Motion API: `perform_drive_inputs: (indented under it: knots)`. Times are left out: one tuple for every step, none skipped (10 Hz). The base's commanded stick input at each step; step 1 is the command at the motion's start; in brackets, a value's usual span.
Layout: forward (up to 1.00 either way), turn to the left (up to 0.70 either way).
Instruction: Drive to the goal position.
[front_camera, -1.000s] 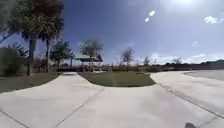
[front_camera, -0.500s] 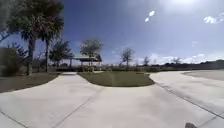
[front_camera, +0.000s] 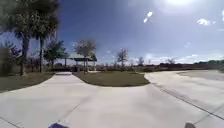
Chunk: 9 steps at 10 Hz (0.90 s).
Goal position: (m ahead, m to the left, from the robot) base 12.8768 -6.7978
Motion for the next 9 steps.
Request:
perform_drive_inputs:
  knots:
    - [0.0,-1.0]
    - [0.0,-1.0]
    - [0.0,-1.0]
    - [0.0,-1.0]
    - [0.0,-1.0]
    - [0.0,-1.0]
    - [0.0,-1.0]
    - [0.0,-1.0]
    - [0.0,-1.0]
